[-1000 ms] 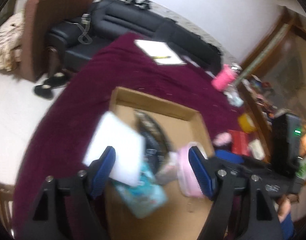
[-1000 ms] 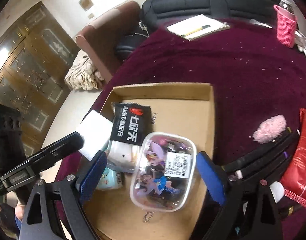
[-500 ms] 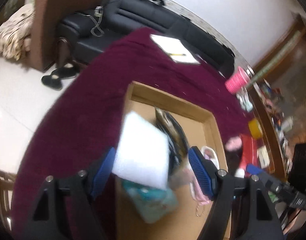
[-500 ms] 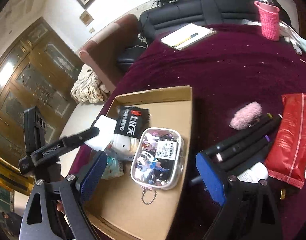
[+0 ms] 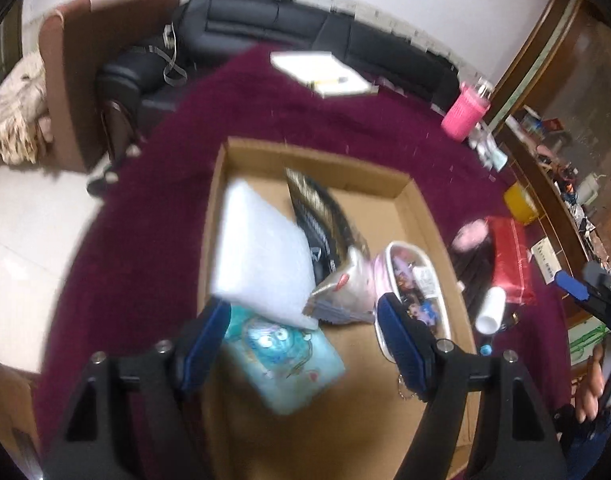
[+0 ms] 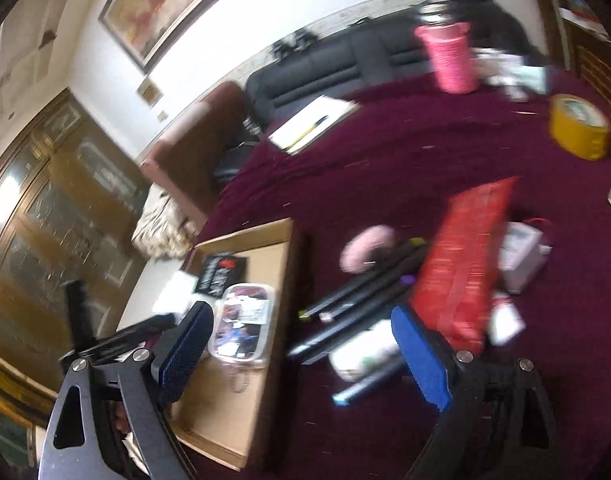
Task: Organize objects
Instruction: 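Open both tools and lift them away from the tray toward the pile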
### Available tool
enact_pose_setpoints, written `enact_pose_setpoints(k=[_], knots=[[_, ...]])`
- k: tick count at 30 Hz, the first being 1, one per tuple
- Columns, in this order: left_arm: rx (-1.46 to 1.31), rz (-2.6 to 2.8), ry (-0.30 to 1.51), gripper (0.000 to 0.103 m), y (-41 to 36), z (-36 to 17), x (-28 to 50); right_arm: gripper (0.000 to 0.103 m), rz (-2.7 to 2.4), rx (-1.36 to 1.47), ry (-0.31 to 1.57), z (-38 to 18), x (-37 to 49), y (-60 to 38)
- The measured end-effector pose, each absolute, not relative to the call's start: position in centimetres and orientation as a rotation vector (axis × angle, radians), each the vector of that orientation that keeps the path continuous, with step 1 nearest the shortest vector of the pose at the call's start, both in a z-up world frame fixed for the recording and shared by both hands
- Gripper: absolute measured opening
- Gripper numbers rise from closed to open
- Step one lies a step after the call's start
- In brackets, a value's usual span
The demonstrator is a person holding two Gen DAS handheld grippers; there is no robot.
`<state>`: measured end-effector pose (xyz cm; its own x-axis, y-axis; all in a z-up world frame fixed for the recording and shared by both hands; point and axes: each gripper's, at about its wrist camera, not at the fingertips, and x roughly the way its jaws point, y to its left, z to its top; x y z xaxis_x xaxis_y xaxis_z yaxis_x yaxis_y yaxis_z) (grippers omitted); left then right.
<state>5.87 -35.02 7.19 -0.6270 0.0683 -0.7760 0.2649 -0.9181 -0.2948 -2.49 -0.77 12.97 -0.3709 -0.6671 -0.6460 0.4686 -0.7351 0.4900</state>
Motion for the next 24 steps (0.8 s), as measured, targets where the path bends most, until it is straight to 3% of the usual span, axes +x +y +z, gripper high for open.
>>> enact_pose_setpoints(k=[3,8,16,23,24], knots=[[1.252,-2.760,0.618,0.081,-35.2,9.0,6.8,0.094,-2.136,1.152,-0.343,12.6,-2.8,1.5],[1.232,-2.825,0.644,0.081,-34.5,10.5,6.8,0.094,-2.136,1.160,-0.425,11.5,-3.1,4.1],[1.325,-2.911,0.522,0.081,-28.2,10.3,5.7,0.094,-2.149,1.224,-0.449,8.9,-2.8,6.4],[1.458,-3.043,0.158,0.080,-18.4,8.9,3.7,0.094,-2.217,1.209,-0.451,7.3,-2.6,8.6],[1.477,-3.055,0.113,0.075,-17.1,8.7,3.1,0.094,-2.223,1.210,-0.460,6.9,-2.7,8.9]])
